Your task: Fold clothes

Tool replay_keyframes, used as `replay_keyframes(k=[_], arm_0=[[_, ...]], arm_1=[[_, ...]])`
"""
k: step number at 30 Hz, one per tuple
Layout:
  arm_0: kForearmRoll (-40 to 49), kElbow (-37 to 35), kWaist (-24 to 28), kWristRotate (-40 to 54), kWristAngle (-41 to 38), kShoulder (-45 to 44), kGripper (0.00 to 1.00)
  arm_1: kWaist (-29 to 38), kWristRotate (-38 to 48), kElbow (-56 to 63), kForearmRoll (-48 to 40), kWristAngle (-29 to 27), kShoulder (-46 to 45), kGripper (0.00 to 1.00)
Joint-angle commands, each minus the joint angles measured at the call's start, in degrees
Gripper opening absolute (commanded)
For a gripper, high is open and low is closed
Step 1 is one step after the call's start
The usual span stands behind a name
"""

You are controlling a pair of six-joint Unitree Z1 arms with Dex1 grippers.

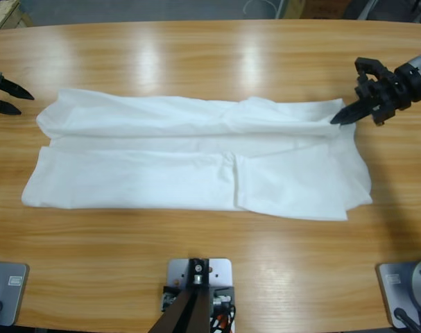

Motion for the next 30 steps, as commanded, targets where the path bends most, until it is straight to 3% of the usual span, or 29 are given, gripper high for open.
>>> replay_keyframes(k=[1,5,15,23,30], arm_0=[[-0.7,0.5,-12.5,4.1,-8.5,0.5,0.908],[-2.9,0.1,-16.7,3.9,-8.5,0.1,0.904],[-3.1,0.4,-16.2,1.9,2.0,5.4,0.904],[-3.4,1.0,-15.9,1.2,3.6,8.7,0.904],[-3.2,3.5,-12.4,0.5,5.2,7.9,0.904]], arm_1=[[-0.5,-0.6,0.2,0.7,-1.2,4.1,0.0],[-0.5,-0.6,0.2,0.8,-1.2,4.1,0.0],[-0.5,-0.9,0.1,1.0,-0.9,3.5,0.0],[-0.5,-1.0,0.1,1.5,-1.0,3.7,0.0],[-0.5,-0.1,0.1,2.0,-1.9,4.9,0.0]])
